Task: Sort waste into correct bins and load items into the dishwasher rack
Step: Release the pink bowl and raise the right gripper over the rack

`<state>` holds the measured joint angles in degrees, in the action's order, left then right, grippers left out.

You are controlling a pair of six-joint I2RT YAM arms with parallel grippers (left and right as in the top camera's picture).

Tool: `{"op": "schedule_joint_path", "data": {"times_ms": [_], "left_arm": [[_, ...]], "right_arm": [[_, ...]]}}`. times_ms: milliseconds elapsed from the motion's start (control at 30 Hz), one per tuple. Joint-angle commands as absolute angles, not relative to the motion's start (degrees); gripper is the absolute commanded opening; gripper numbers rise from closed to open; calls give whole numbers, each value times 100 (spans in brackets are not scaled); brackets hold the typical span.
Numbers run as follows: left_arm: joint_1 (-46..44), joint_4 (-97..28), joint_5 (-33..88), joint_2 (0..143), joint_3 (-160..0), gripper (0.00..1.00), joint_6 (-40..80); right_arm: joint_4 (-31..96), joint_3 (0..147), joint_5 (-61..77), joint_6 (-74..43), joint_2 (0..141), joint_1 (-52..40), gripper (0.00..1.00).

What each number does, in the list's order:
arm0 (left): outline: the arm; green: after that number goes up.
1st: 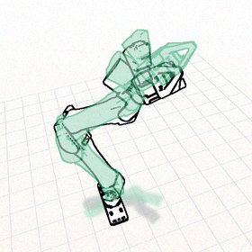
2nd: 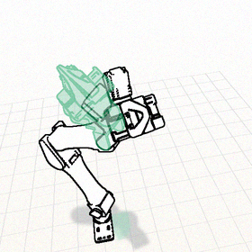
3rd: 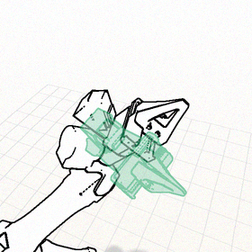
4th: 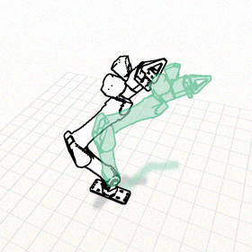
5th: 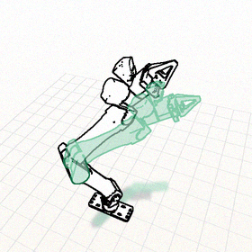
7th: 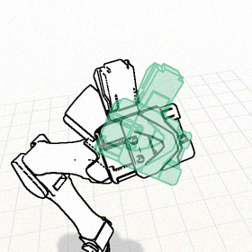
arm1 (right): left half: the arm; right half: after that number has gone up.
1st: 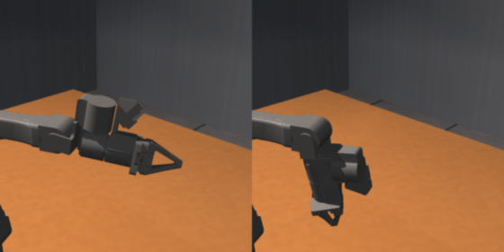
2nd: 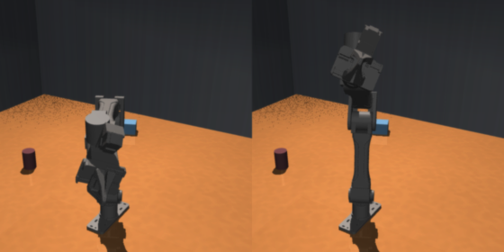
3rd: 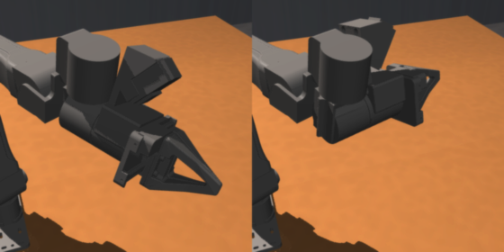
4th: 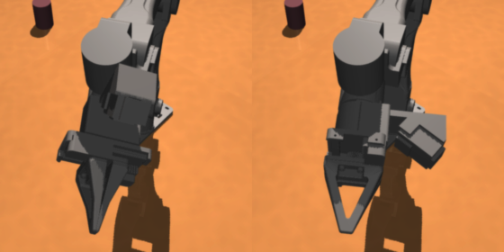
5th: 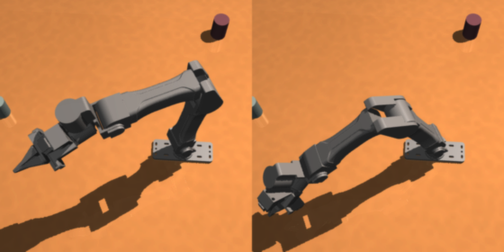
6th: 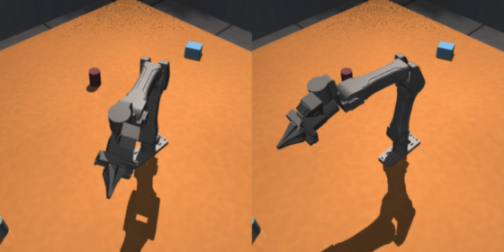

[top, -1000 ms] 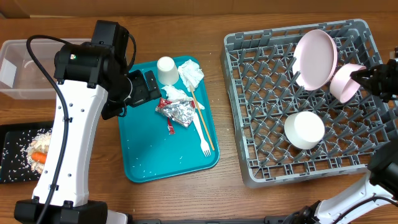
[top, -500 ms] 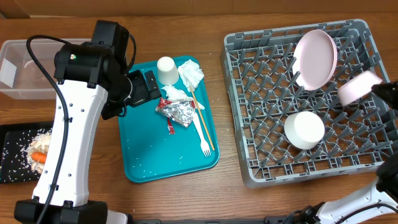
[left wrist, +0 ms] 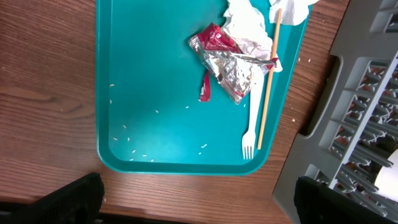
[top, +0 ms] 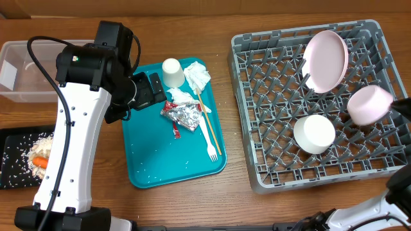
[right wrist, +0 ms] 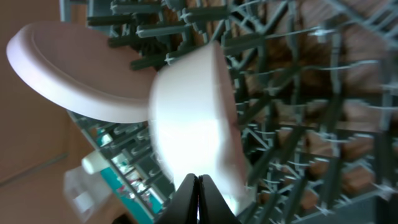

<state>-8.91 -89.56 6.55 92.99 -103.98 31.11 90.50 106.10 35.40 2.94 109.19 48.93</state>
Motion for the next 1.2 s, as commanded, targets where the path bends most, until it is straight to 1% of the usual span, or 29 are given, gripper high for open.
{"op": "schedule_joint_path", "data": {"times_ms": [0,200,233,267,400,433,467,500,533,567,600,700,767,900,1067,1133,1167], "left_arm": [[-902,-8952,574,9159,-10512,100,3022],[-902,-8952,574,9159,-10512,100,3020],[-902,-8952,576,9159,-10512,100,3022],[-902,-8952,574,9159,-10512,100,3020],[-902,-8952,574,9159,-10512,100,3020],[-902,-8949,574,9159,-10512,100,3020],[-902,-8952,574,9159,-10512,100,3020],[-902,-8949,574,9159,-10512,100,3020],[-902,-8952,574,9159,-10512,100,3020],[-902,-8952,574,9159,-10512,100,3020],[-902,-8952,574,9159,-10512,100,3020],[-902,-8952,574,9159,-10512,100,3020],[-902,-8952,574,9159,-10512,100,3020],[-902,-8949,574,9159,-10512,100,3020],[-902,-8952,574,9159,-10512,100,3020],[-902,-8952,574,9159,-10512,100,3020],[-902,-8952,574,9159,-10512,100,3020]], "right_arm": [[9013,10626,2934,-51,10254,4862,9],[9019,10634,2965,-156,9588,4860,17],[9070,10709,2985,-156,9382,4840,23],[9105,10757,3044,-154,9292,4838,24],[9371,11000,3664,40,8844,4838,29],[9435,11034,3852,117,8735,4838,34],[9504,11052,4119,198,8591,4838,41],[9607,11054,4421,268,8429,4836,54],[9688,11054,4659,379,8329,4823,69],[9706,11052,4974,478,8200,4779,81],[9706,11048,5229,473,8027,4665,100],[9703,11048,5505,473,7614,4106,100],[9671,11048,5579,475,7330,3391,100],[9557,11048,5518,499,7199,2403,100],[9244,10901,4923,440,7253,1361,100],[9078,10763,4388,130,7336,1037,100],[9006,10680,4047,-217,7393,893,100]]}}
